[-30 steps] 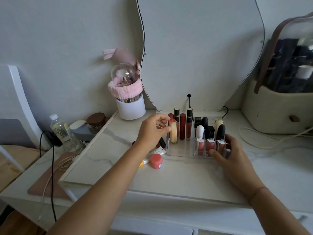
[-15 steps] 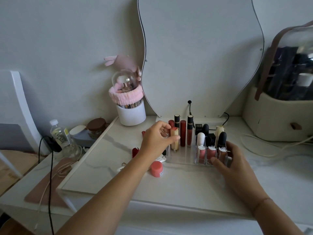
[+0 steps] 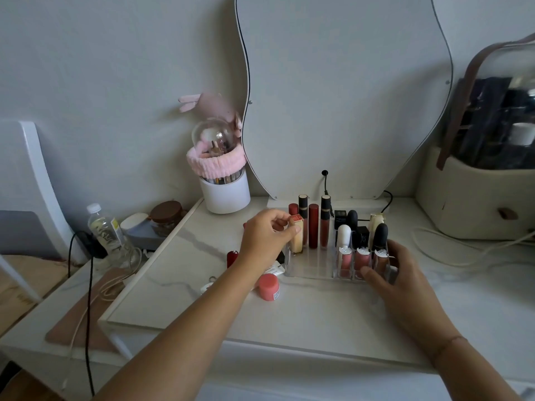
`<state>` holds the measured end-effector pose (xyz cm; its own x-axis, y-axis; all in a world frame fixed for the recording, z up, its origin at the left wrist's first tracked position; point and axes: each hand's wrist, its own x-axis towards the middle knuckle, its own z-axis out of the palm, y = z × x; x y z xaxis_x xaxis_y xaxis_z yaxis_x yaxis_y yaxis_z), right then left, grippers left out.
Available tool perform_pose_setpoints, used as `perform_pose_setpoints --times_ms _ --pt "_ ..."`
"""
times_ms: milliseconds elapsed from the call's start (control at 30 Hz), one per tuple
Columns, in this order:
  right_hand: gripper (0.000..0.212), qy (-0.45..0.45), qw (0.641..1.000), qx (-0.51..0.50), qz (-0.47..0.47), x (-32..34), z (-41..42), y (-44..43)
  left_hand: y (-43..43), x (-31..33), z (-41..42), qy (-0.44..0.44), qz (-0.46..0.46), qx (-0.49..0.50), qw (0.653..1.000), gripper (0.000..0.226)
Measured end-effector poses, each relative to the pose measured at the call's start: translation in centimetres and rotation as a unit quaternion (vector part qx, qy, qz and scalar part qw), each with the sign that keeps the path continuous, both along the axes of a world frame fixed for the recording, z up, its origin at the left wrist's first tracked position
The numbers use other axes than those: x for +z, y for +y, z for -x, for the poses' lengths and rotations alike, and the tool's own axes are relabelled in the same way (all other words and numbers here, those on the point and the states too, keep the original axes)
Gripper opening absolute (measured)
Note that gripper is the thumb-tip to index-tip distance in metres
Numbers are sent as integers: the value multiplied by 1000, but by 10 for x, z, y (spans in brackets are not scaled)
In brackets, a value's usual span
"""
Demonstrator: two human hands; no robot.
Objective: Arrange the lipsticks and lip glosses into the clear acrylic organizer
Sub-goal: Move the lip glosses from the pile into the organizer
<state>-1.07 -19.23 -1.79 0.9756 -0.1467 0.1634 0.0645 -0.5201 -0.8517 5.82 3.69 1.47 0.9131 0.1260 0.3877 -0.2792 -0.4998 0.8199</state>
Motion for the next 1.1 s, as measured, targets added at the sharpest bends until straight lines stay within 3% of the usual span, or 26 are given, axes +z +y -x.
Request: perform_pose_setpoints --times_ms 400,500,633,767,1100 --pt "65 -9 1000 2 9 -2 -1 -2 11 1 -3 3 24 -17 1000 23" --pt "64 -8 1000 1 3 -3 -2 -1 47 11 -14 -24 38 48 998 18" --pt "64 -8 1000 2 2 -5 -2 -2 95 2 -40 90 -10 135 987 32" --pt "64 -10 1000 -1 4 -5 -3 -2 97 -15 -57 214 -54 71 973 56" --pt "61 -19 1000 -3 12 -9 -5 -3 112 -22 -65 240 -45 -5 970 55"
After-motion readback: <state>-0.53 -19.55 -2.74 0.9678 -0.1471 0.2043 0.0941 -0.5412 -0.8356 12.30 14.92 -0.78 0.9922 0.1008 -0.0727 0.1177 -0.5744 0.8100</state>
